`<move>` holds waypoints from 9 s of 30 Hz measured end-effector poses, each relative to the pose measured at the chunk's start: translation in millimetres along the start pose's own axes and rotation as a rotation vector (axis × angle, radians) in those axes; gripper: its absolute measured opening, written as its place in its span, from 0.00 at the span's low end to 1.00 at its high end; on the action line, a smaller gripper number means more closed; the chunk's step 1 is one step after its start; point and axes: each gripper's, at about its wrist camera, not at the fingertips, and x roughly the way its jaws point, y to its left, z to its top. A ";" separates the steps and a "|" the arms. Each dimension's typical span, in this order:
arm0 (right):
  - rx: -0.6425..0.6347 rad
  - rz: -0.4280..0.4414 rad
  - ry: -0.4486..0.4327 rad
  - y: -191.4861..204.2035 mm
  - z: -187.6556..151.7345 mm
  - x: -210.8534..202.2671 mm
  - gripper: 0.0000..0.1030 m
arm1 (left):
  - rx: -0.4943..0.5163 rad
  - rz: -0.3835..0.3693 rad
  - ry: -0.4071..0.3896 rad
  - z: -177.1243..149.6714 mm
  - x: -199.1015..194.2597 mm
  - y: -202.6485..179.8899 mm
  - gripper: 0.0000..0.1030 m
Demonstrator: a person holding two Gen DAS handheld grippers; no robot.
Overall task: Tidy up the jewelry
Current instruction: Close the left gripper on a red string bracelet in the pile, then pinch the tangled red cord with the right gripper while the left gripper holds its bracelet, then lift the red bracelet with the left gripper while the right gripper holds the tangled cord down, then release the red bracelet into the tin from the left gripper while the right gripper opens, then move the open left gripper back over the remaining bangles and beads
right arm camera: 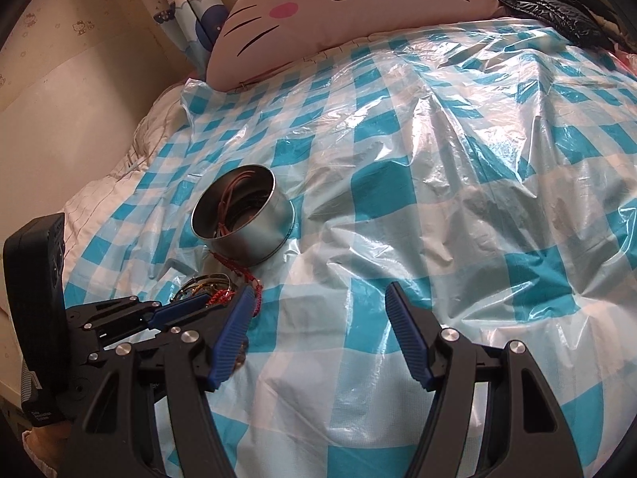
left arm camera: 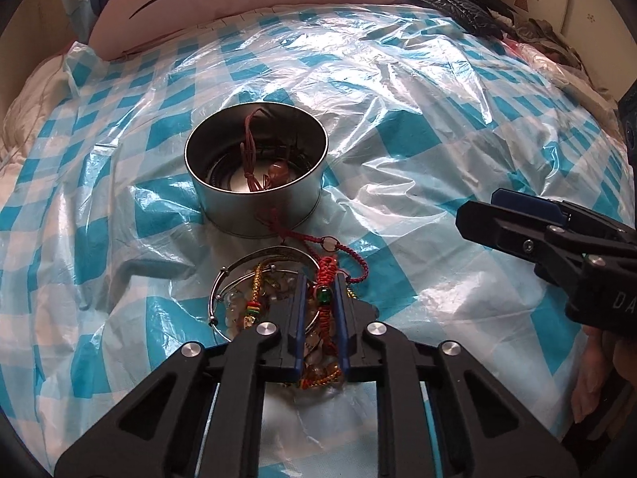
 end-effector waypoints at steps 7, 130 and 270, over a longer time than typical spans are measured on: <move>-0.029 0.007 0.036 6.5 -1.8 8.3 0.65 | -0.114 -0.066 -0.034 -3.0 -12.8 22.9 0.08; -0.014 0.369 0.001 25.5 3.2 -20.7 0.10 | -0.178 -0.030 -0.233 -7.2 -65.6 34.6 0.08; -0.120 0.046 -0.144 41.9 -11.5 -35.6 0.63 | -0.323 0.200 -0.078 -19.5 -18.0 57.1 0.62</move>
